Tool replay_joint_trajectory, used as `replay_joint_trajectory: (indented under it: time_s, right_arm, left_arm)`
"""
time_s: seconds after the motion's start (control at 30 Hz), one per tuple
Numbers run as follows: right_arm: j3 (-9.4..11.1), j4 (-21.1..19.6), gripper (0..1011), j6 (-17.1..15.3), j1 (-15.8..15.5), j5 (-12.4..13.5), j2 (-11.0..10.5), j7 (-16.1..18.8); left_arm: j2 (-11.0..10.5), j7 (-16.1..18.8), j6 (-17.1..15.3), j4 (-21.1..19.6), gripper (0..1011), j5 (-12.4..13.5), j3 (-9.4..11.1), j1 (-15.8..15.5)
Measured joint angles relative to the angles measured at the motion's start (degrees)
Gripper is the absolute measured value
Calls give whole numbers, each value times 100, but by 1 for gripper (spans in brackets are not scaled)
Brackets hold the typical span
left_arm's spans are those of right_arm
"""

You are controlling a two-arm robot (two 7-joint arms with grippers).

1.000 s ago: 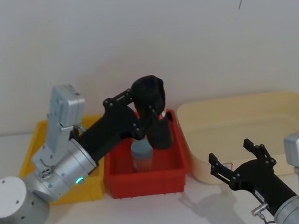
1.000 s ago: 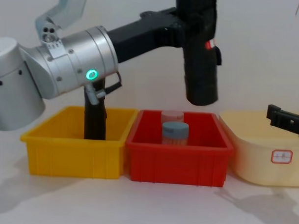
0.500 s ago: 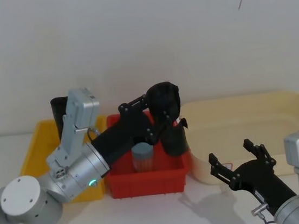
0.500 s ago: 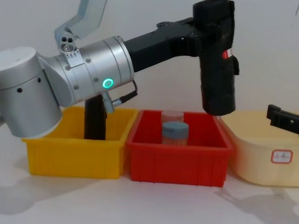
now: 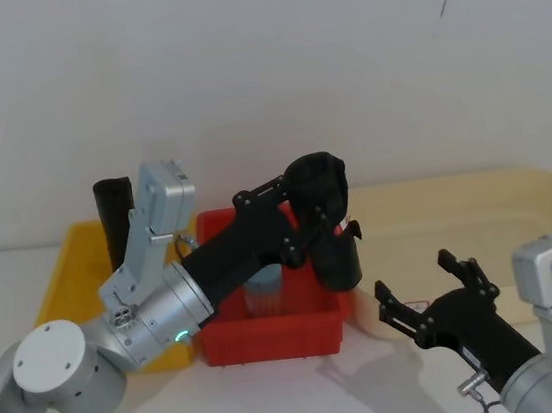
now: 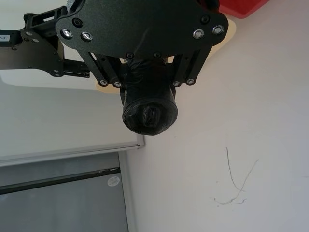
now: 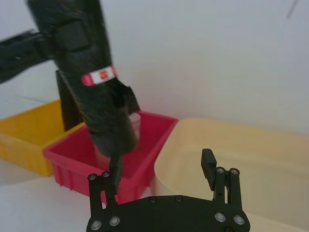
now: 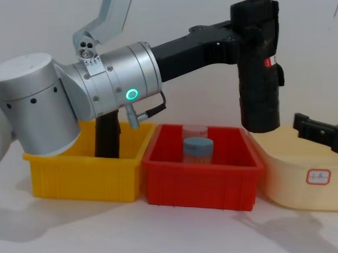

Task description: Pick up the garbage bag with the one hand and transfer it to the other hand.

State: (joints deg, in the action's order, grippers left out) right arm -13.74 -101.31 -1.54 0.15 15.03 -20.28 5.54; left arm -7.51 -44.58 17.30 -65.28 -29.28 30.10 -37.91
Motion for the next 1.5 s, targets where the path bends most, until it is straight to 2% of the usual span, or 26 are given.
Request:
replay_joint_trajectory:
  time_s: [0.17,0.6,1.03,1.5]
  right_arm:
    - [-124,3,1001,64,134,-134,-54,149]
    - [-352,132,1001,180,450,-347,-30,454]
    - [-458,366,1001,232,710,-387,16,774]
    - [-529,790,1001,335,1082,-398,172,1068]
  left_arm:
    - [12,-21,-8,12,371,-19,17,-12]
    - [24,-45,-19,28,371,-42,35,-24]
    - [29,-55,-24,35,371,-50,42,-30]
    - [31,-57,-23,35,371,-53,44,-31]
